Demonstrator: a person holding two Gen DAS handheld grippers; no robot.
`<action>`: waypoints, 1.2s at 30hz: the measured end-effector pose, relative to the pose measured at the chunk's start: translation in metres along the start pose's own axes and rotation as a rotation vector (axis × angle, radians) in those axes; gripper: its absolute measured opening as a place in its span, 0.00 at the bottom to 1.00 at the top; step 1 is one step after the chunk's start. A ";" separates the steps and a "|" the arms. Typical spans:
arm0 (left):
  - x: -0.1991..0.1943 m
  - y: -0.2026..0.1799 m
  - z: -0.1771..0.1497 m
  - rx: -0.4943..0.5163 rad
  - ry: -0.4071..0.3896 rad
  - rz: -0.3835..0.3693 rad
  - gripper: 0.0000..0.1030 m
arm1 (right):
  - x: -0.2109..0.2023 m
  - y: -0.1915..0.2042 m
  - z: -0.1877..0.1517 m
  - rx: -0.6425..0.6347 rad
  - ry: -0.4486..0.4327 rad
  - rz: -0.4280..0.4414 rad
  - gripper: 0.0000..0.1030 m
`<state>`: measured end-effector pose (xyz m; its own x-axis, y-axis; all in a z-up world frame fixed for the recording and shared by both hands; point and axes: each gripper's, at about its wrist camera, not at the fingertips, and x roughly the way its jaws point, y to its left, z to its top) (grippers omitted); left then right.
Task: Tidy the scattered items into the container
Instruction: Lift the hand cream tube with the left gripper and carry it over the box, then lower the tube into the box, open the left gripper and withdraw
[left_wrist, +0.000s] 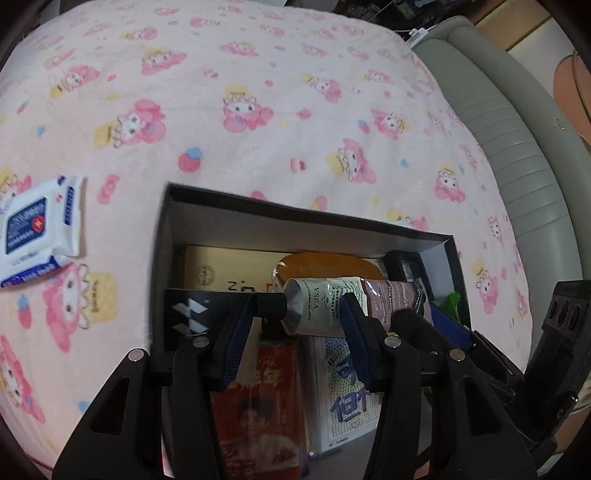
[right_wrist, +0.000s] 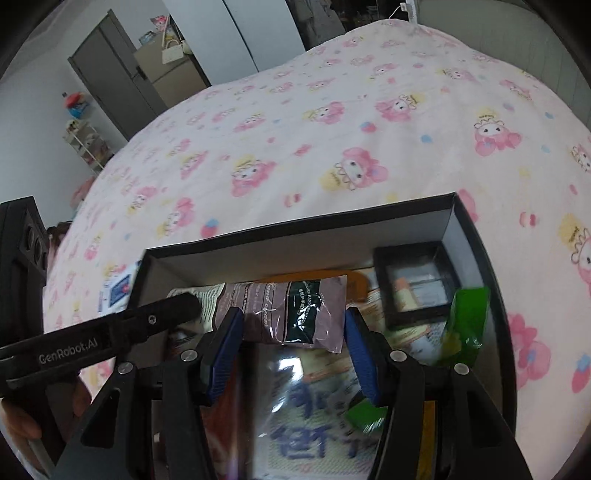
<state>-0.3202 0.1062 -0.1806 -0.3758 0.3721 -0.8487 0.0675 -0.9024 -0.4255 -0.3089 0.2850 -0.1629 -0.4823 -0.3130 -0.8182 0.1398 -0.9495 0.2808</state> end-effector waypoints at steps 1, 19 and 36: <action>0.002 -0.001 0.001 -0.001 0.001 0.011 0.52 | 0.003 0.001 0.001 -0.003 -0.008 -0.012 0.51; -0.012 -0.016 -0.023 0.123 0.068 0.022 0.41 | -0.029 0.007 -0.010 -0.075 -0.064 -0.211 0.51; 0.026 -0.015 -0.002 0.133 0.107 0.070 0.27 | 0.007 0.010 -0.016 -0.236 0.057 -0.261 0.51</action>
<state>-0.3295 0.1303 -0.1970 -0.2730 0.3222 -0.9064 -0.0359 -0.9450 -0.3251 -0.2972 0.2727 -0.1742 -0.4798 -0.0535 -0.8758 0.2170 -0.9744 -0.0594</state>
